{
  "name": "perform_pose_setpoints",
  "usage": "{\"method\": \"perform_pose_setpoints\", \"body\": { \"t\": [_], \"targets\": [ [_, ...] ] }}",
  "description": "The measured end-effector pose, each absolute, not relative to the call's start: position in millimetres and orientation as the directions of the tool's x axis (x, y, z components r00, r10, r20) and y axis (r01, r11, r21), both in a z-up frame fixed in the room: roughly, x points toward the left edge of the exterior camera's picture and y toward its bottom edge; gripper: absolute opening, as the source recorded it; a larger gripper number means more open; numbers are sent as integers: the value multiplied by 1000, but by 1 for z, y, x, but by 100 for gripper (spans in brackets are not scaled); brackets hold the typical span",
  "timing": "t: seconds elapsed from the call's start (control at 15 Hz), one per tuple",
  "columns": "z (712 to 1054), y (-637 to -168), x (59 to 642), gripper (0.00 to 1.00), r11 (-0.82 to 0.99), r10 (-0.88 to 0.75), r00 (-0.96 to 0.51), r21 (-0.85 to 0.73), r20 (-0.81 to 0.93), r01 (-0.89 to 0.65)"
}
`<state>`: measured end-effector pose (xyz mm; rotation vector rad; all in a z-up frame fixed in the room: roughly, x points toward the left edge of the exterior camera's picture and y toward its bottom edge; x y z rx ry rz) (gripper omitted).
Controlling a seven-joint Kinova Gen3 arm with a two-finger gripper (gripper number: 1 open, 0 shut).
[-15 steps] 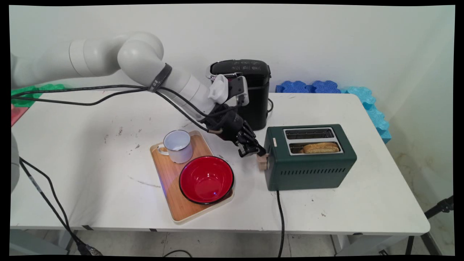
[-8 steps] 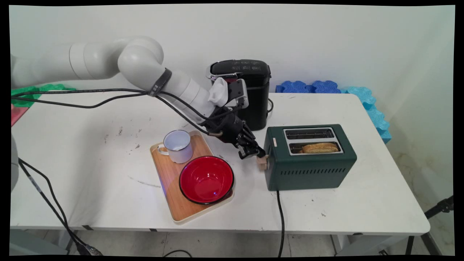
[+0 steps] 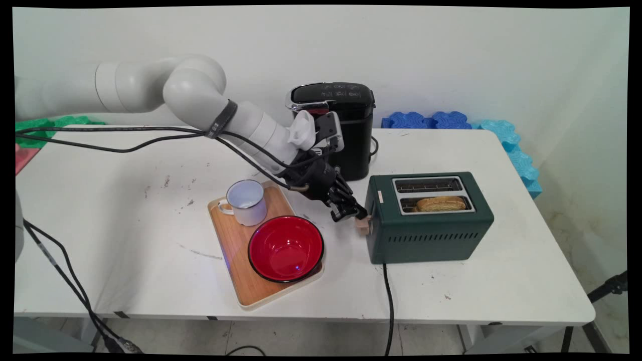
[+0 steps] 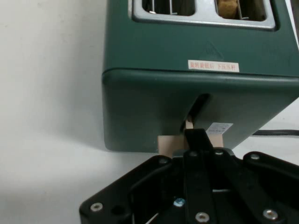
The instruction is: Press the toaster switch
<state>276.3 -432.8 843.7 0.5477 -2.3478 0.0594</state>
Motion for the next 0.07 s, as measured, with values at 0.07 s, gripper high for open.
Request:
{"method": "perform_pose_setpoints", "body": {
  "t": [0.07],
  "targets": [
    [843, -433, 276, 0, 908, -372, -654, 111, 659, -405]
  ]
}}
